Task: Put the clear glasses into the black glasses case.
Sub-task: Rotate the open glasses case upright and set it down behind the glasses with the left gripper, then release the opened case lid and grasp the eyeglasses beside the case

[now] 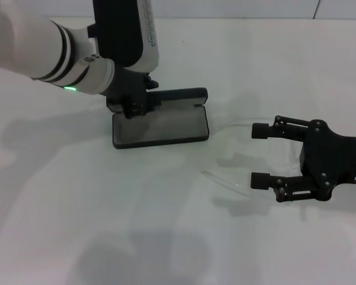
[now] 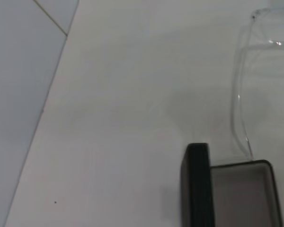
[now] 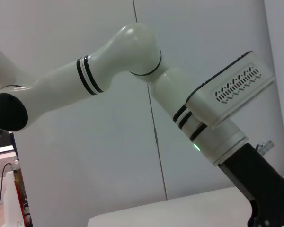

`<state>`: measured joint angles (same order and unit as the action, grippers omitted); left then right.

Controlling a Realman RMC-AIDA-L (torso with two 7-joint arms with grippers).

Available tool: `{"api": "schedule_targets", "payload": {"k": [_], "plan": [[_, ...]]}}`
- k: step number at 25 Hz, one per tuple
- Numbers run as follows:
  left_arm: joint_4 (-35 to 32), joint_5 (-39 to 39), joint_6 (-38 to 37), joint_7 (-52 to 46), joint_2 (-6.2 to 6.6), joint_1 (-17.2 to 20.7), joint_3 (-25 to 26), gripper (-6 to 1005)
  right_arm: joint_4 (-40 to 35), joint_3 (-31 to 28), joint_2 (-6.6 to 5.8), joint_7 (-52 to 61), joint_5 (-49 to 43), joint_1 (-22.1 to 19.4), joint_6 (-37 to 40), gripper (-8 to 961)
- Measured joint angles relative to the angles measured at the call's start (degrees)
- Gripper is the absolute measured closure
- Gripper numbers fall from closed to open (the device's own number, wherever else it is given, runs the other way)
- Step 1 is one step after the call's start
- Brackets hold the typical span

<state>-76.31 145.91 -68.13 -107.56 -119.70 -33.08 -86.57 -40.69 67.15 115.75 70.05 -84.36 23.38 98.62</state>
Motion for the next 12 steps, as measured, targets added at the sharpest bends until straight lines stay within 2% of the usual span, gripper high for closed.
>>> {"api": "schedule_targets", "payload": {"k": [5,8,12], "plan": [[0.0,-0.3,0.1,-0.2,-0.04,0.1,-0.1,730,0.0,0.0,0.00,0.0,0.0,0.0,0.0,95],[-1.7,-3.9,-0.1,-0.7,-0.08,0.9,2.3,726,0.0,-0.1,-0.09,0.0,0.2,0.0,0.0,95],[-4.3,-19.7,-4.0,2.1,0.29,4.1,10.8,724,-0.5,-0.7,-0.44,1.3,0.8,-0.3,0.1,96]]}}
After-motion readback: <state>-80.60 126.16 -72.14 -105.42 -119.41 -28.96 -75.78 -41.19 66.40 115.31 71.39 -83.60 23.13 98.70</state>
